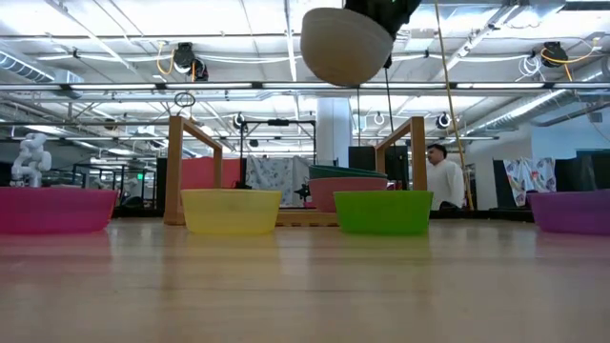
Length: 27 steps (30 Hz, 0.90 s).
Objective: Place and stack bowls onto a shelf
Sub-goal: Stack the white bowl into the dark green bowl
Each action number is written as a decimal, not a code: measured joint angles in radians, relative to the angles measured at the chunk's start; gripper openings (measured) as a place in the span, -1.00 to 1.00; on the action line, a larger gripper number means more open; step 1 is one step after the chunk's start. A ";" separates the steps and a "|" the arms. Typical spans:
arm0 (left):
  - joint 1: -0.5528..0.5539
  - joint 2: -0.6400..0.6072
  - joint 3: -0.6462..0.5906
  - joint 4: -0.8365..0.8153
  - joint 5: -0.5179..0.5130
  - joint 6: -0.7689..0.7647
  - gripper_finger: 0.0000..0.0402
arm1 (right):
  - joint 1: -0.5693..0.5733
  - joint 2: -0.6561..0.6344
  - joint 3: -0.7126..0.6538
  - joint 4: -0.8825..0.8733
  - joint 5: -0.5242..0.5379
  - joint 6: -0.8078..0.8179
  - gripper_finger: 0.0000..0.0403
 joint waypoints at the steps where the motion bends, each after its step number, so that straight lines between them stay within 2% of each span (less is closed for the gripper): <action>1: 0.000 0.000 0.000 0.000 0.000 -0.007 -0.96 | -0.019 0.007 0.000 0.011 -0.013 -0.011 -1.00; 6: 0.000 0.001 0.000 0.000 -0.002 -0.043 -0.96 | -0.099 0.068 -0.001 0.031 -0.060 -0.096 -1.00; 14: 0.000 0.001 0.000 0.000 -0.006 -0.090 -0.96 | -0.197 0.181 -0.001 0.071 -0.063 -0.198 -1.00; 27: 0.000 0.001 0.000 0.000 -0.007 -0.100 -0.96 | -0.254 0.318 -0.001 0.072 -0.062 -0.300 -1.00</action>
